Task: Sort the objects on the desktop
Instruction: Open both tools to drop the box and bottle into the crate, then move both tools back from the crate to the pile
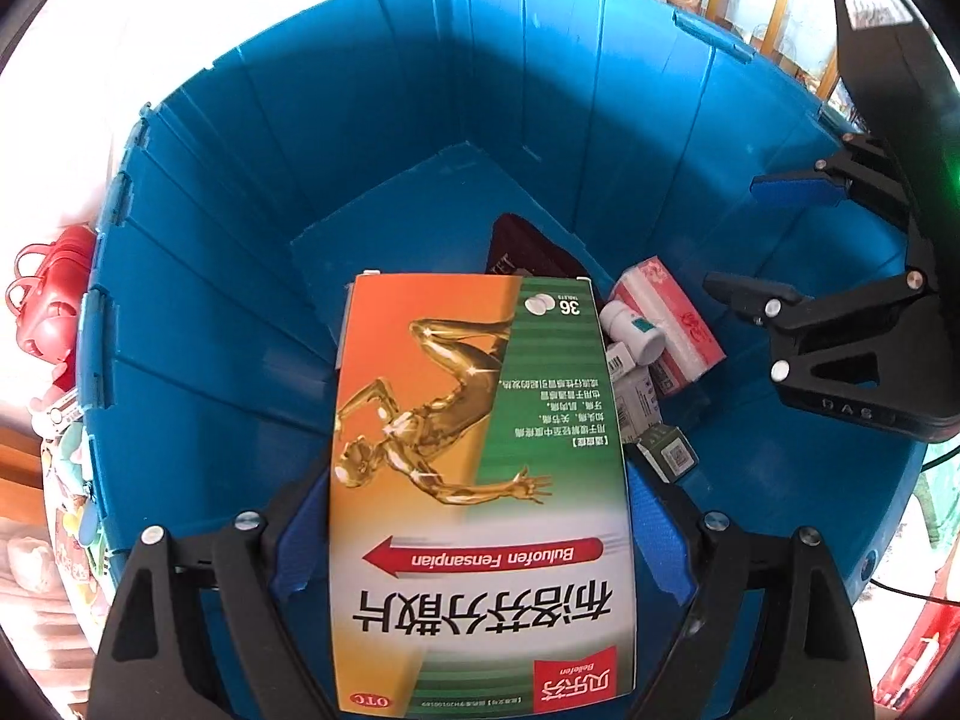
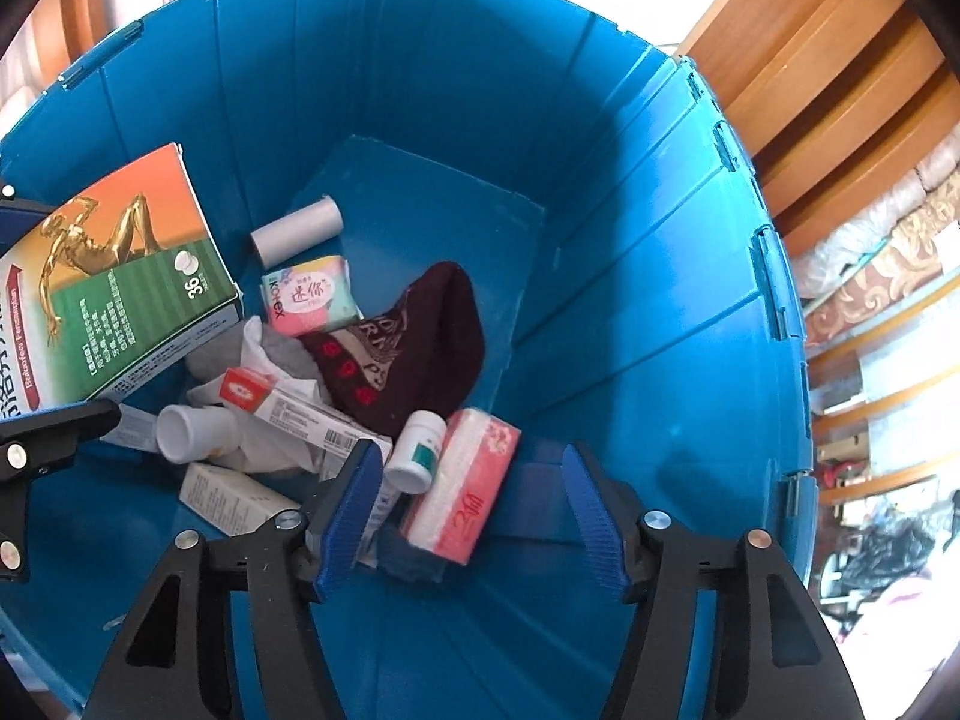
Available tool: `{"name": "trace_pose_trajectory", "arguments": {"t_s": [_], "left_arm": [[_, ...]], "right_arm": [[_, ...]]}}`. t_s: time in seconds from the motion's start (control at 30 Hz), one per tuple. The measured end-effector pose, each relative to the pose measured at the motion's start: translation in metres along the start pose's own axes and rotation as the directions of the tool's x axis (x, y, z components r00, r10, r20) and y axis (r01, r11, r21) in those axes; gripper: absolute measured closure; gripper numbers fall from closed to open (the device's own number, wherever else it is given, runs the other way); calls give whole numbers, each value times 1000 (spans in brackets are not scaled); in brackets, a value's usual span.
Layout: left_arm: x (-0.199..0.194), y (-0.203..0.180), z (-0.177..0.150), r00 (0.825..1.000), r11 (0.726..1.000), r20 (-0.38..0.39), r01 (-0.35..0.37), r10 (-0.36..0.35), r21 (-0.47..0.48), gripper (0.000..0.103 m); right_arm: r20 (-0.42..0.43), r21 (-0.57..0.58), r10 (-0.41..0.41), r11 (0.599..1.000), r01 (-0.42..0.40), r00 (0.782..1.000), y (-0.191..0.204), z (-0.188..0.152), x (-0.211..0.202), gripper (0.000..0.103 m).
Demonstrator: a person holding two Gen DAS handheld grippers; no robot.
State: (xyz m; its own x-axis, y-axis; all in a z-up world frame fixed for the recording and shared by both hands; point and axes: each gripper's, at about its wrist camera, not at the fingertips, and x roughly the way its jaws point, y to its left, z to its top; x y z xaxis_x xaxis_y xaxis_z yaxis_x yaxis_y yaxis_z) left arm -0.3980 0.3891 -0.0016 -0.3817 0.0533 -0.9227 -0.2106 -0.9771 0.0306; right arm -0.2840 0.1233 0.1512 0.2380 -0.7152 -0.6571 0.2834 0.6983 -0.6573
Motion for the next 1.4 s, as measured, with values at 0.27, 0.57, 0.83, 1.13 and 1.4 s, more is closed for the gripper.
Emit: {"name": "trace_pose_trajectory", "arguments": {"t_s": [0.27, 0.57, 0.83, 1.13, 1.4], "left_arm": [[-16, 0, -4, 995, 999, 90, -40, 41, -11, 16], [-8, -1, 2, 999, 999, 37, -32, 33, -25, 16], [-20, 3, -3, 994, 999, 105, -7, 12, -45, 16], [-89, 60, -46, 942, 986, 335, 29, 28, -164, 16], [-114, 175, -116, 906, 959, 390, -53, 164, -280, 16]], "right_arm": [[25, -8, 6, 1000, -6, 1000, 3, 0, -2, 30], [45, -17, 32, 999, -31, 998, 3, -1, -3, 27], [63, 6, 56, 998, -56, 996, 0, -2, -5, 17], [130, 133, 113, 982, -131, 985, -10, -3, -28, 0], [324, 182, 167, 955, -234, 931, 38, 14, -113, 0]]}}
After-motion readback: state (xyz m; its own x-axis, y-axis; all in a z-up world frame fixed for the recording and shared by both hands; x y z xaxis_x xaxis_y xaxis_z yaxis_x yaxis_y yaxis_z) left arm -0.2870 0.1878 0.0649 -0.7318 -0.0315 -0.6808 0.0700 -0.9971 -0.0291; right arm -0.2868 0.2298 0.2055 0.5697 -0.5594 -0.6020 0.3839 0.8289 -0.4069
